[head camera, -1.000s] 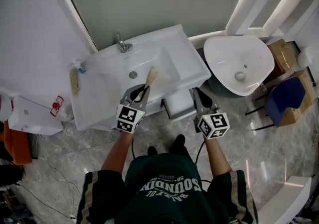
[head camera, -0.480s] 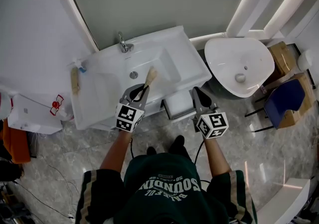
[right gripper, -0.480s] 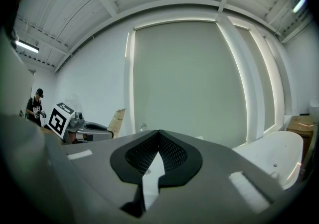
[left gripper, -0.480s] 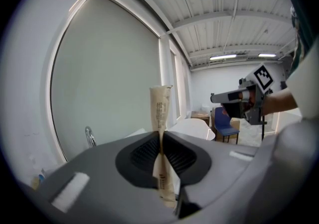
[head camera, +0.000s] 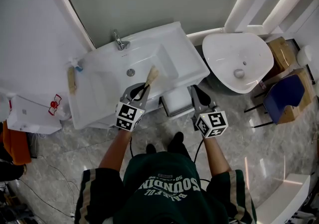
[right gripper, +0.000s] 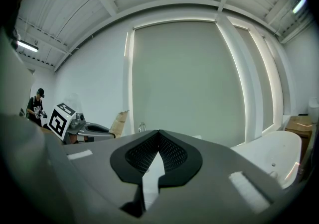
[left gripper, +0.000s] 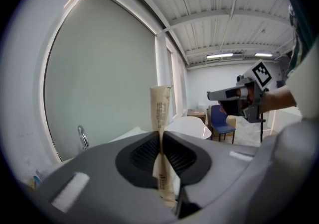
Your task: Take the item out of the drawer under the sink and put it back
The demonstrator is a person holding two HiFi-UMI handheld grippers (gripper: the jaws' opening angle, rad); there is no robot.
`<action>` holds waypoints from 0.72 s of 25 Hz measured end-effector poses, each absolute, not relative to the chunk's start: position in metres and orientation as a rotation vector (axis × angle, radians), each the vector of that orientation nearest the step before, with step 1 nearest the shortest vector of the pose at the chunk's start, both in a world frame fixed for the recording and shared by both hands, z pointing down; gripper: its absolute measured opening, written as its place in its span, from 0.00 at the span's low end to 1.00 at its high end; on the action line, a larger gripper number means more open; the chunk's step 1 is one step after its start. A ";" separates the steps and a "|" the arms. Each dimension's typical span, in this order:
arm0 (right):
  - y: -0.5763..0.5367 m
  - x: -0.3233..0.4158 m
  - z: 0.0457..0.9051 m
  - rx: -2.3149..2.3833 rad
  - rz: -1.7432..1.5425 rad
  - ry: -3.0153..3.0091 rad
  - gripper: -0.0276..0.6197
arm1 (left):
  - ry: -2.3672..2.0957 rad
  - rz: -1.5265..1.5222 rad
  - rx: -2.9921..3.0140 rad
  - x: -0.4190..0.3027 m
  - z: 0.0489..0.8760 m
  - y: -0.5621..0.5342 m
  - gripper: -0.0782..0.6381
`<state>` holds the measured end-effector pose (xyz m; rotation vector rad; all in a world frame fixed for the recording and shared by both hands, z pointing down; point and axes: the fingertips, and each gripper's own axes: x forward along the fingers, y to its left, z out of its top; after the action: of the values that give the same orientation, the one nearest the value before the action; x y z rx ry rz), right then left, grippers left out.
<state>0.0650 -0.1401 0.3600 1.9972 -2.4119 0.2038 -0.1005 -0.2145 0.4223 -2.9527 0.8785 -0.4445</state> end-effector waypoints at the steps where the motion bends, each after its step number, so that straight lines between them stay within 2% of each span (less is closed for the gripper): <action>1: -0.138 0.067 0.363 2.003 0.213 -2.406 0.05 | 0.864 -0.457 -2.957 -0.096 0.426 -0.214 0.18; 18: -0.106 0.163 0.444 2.065 0.419 -2.217 0.05 | 0.506 -0.755 -3.067 0.038 0.522 -0.184 0.18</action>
<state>0.1632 -0.1056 0.4440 2.0645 -2.2169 0.4193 0.0380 -0.1843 0.5218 -3.0665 0.5063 -0.7545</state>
